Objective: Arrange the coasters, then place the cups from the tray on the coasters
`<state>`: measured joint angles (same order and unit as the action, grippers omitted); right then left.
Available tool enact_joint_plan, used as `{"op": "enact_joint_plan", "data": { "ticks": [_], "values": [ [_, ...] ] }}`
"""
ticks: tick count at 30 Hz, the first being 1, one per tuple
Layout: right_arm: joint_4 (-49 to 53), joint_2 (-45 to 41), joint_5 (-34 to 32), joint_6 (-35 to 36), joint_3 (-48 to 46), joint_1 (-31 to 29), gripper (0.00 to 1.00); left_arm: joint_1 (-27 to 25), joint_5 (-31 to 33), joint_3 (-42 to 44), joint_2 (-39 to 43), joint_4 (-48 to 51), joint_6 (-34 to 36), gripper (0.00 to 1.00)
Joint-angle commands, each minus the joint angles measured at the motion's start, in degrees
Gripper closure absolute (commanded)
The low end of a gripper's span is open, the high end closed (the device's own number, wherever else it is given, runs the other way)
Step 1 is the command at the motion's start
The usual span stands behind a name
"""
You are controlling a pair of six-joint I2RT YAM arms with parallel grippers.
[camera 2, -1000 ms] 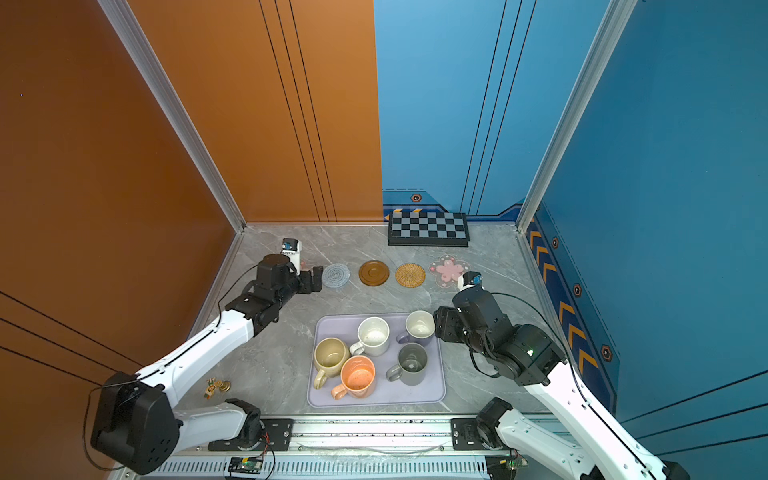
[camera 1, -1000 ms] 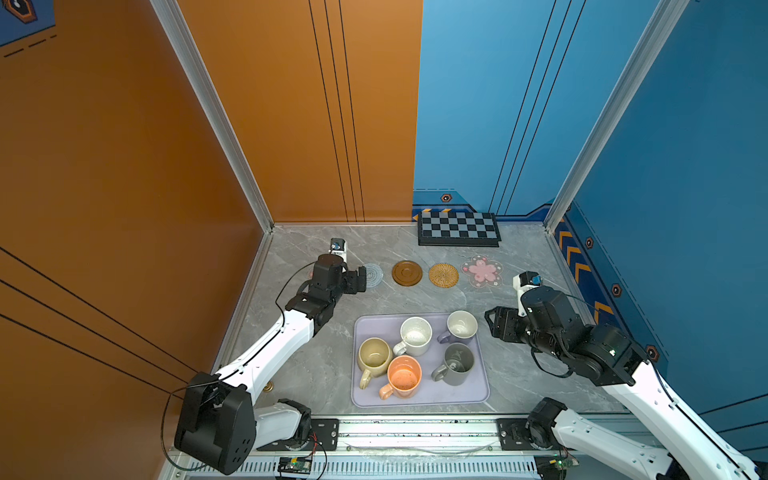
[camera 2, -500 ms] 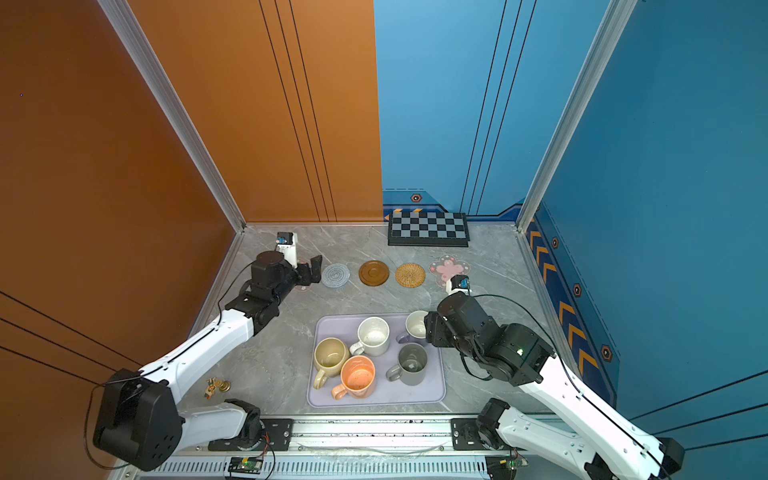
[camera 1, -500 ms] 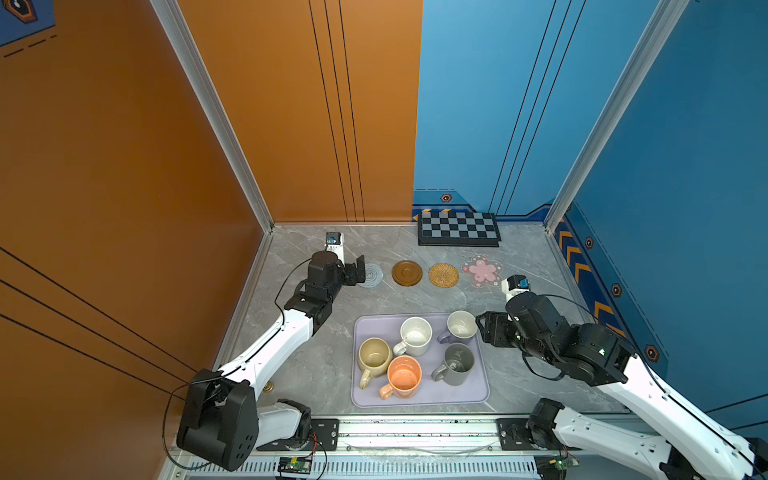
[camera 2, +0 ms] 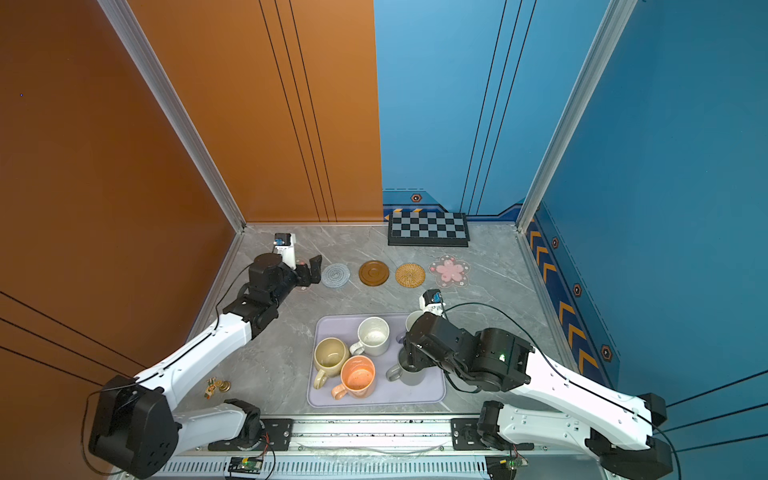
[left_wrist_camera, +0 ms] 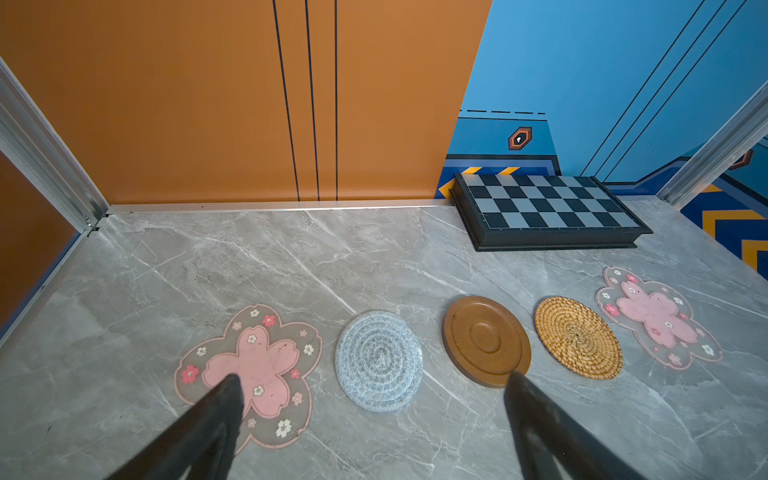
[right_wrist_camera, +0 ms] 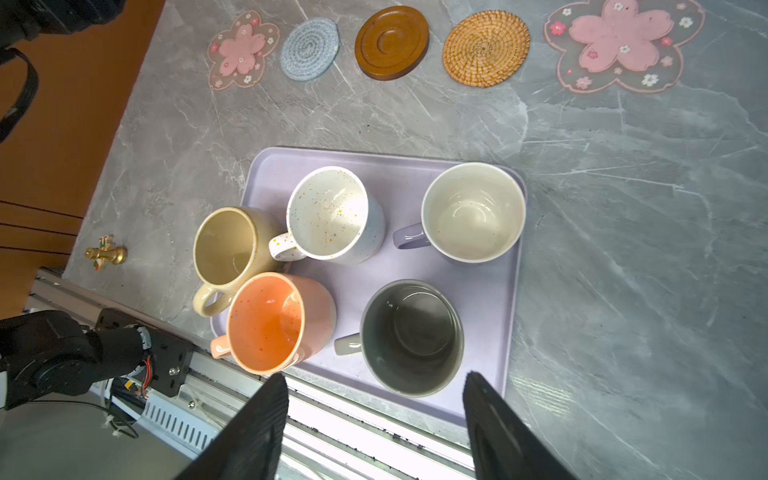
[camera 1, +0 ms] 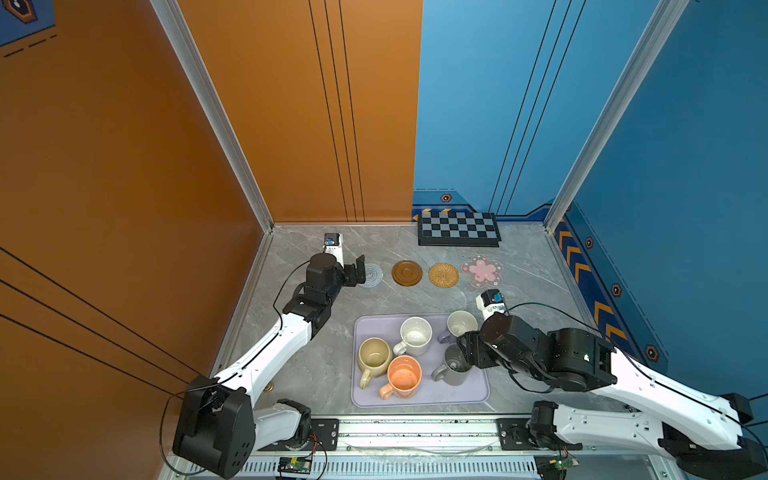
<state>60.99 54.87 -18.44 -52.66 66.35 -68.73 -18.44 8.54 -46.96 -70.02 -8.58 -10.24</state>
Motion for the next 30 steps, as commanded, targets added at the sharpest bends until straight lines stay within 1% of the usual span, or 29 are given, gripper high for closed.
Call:
{"op": "enact_joint_plan", "data": {
  "ticks": [1,3,6,9,11,15,18,22,28,30],
  "values": [
    [4.0,0.7,-4.2,-6.5,-0.6,-4.7,0.31,-0.4,0.4,-1.2,1.3,5.1,-0.3,0.02],
    [5.4,0.9,-6.0,-9.3,-1.8,-7.4,0.30,-0.8,1.1,-1.2,2.2,6.3,-0.2,0.02],
    [4.6,1.4,-7.5,-14.3,-4.5,-11.3,0.30,-1.0,3.1,-1.7,3.3,9.4,-0.4,0.02],
    [0.9,2.9,-8.5,-17.0,-6.7,-14.6,0.30,-1.4,4.0,-3.6,3.2,14.6,-0.4,0.02],
    [-2.3,4.4,-7.6,-17.3,-7.9,-15.7,0.30,-2.2,4.6,-4.4,3.4,16.6,-0.3,0.02],
    [-5.7,7.4,-6.2,-18.6,-8.8,-16.3,0.30,-3.5,5.8,-4.4,4.8,17.9,-0.5,0.02],
    [-5.6,9.1,-7.5,-22.5,-9.1,-16.2,0.30,-3.6,6.5,-5.2,5.2,22.1,-1.3,0.02],
    [-5.6,10.6,-6.3,-23.4,-9.1,-15.0,0.30,-3.7,6.9,-5.5,5.6,25.7,-2.2,0.02],
    [-5.6,11.8,-3.9,-26.8,-10.7,-14.3,0.30,-3.9,5.2,-4.9,7.4,27.2,-4.5,0.02],
    [-5.6,12.4,-3.2,-27.6,-10.9,-13.7,0.31,-3.9,4.9,-5.3,7.9,28.3,-7.0,0.02]
  ]
}}
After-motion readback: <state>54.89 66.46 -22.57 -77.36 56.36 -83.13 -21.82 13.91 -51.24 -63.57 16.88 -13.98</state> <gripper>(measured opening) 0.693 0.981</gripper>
